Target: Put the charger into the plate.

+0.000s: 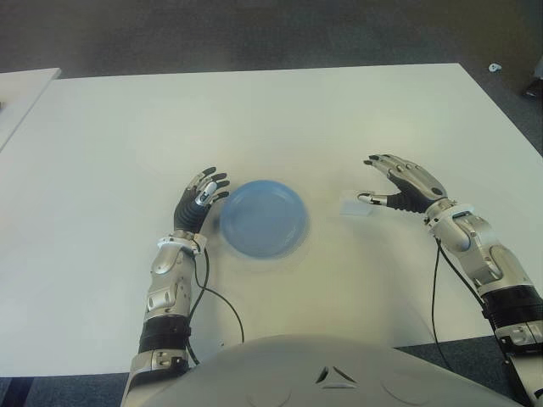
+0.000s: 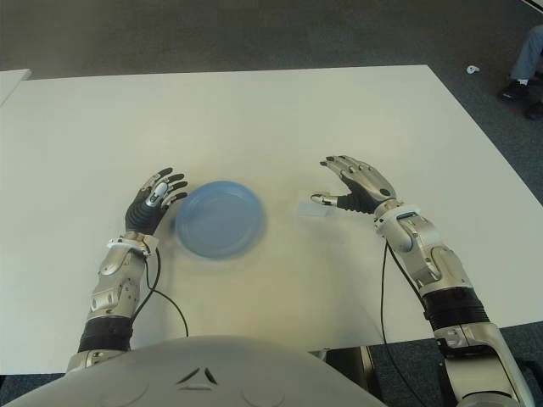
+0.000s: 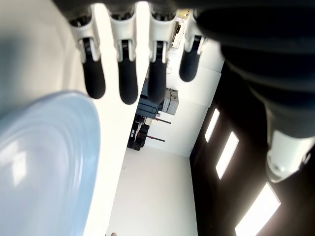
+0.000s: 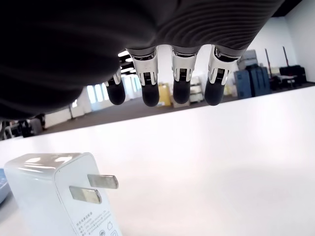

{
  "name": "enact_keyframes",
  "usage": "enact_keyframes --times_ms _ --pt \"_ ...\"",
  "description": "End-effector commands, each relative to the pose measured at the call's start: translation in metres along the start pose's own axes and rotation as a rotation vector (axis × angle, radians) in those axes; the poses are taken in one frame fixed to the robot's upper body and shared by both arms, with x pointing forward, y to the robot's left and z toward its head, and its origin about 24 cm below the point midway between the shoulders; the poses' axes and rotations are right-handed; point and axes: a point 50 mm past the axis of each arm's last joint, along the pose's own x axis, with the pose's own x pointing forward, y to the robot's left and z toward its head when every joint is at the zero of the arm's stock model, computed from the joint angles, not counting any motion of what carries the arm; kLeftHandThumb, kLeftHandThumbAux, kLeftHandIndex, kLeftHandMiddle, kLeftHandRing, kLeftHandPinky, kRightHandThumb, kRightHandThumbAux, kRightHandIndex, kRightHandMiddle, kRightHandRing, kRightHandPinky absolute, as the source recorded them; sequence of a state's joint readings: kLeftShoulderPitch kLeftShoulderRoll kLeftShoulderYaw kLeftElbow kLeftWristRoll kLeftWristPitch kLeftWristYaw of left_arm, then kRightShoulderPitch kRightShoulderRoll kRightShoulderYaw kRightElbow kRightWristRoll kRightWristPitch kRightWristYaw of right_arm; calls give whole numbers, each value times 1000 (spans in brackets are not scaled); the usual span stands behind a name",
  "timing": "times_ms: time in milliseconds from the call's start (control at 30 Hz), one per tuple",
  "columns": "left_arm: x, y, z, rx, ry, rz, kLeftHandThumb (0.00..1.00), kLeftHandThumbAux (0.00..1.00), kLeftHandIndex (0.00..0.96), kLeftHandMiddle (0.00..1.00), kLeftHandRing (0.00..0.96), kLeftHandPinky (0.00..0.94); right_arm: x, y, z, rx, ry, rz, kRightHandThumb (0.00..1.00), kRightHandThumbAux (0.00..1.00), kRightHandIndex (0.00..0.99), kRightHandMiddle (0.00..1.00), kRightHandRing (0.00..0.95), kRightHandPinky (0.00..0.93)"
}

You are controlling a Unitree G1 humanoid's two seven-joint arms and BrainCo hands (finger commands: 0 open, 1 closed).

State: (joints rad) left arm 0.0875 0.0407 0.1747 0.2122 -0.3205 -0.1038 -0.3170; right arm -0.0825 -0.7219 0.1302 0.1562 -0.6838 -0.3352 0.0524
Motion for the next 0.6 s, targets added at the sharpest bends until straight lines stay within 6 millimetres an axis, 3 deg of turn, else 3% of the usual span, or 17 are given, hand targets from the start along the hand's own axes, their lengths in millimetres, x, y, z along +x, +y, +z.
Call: enact_keyframes --times_ms 33,433,600 --pt "1 0 -4 3 18 2 57 594 207 282 297 319 -3 -2 -2 12 -1 12 278 128 0 0 0 0" --pt "5 2 -5 6 21 -4 66 601 197 276 290 313 -9 -2 1 28 1 3 275 89 0 0 0 0" --pt "7 5 -6 -4 25 -3 73 605 196 277 297 325 -7 -1 -2 38 94 -31 276 97 0 0 0 0"
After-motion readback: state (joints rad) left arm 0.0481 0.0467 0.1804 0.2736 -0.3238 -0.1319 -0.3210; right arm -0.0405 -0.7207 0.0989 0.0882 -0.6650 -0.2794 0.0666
